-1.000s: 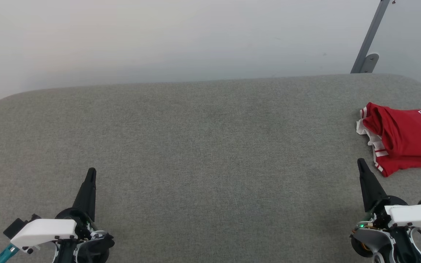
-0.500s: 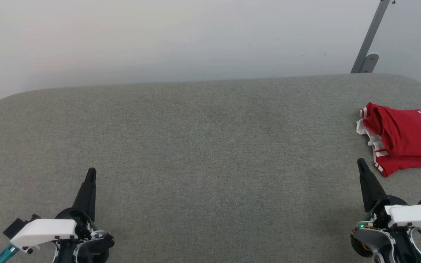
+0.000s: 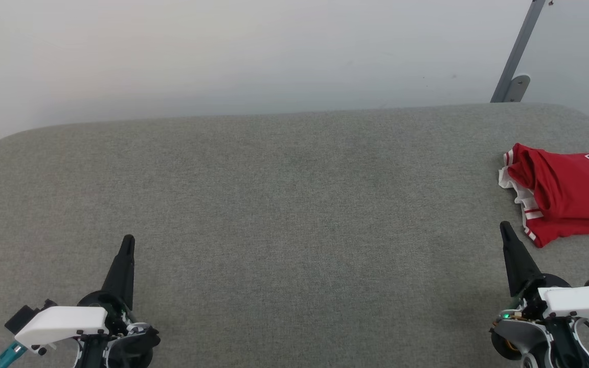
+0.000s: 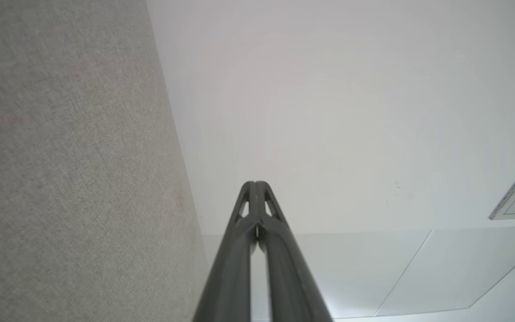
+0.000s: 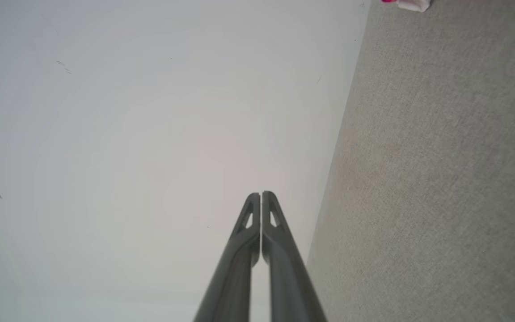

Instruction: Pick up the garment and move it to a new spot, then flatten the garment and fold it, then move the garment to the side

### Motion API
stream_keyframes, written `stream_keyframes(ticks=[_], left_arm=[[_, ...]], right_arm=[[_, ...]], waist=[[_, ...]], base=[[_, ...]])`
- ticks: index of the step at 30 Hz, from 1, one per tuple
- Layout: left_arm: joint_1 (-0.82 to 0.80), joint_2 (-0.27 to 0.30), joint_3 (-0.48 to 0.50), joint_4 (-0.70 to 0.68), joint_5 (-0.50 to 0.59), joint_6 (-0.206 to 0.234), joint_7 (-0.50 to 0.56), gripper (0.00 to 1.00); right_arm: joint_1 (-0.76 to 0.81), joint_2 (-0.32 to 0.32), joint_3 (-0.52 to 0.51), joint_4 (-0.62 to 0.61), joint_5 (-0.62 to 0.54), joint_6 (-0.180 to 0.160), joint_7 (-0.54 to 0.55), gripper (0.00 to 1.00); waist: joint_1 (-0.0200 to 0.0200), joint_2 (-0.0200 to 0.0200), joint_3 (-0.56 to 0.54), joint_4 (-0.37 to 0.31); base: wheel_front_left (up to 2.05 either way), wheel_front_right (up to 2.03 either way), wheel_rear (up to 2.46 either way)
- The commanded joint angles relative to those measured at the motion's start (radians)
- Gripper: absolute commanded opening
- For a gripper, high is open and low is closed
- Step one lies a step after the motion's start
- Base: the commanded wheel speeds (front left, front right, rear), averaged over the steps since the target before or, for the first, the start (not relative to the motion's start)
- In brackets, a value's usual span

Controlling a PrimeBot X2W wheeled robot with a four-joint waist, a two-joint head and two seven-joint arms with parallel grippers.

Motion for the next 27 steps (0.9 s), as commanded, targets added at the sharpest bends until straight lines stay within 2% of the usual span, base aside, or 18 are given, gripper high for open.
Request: stream_keyframes(ticks=[1,27], left_arm=[[-0.012,0.0,0.001,0.0,-0.001,-0.005,0.001,0.0],[-0.012,0.0,0.002,0.0,-0.001,-0.005,0.002,0.0]], right_arm=[[-0.004,0.001,0.0,0.002,0.004,0.0,0.002,0.0],[-0.004,0.001,0.0,0.002,0.004,0.0,0.002,0.0]], waist=[[-0.0001,0.0,0.0,0.0],[-0.0001,0.0,0.0,0.0]], base=[[0.0,0.0,0.0],[0.0,0.0,0.0]])
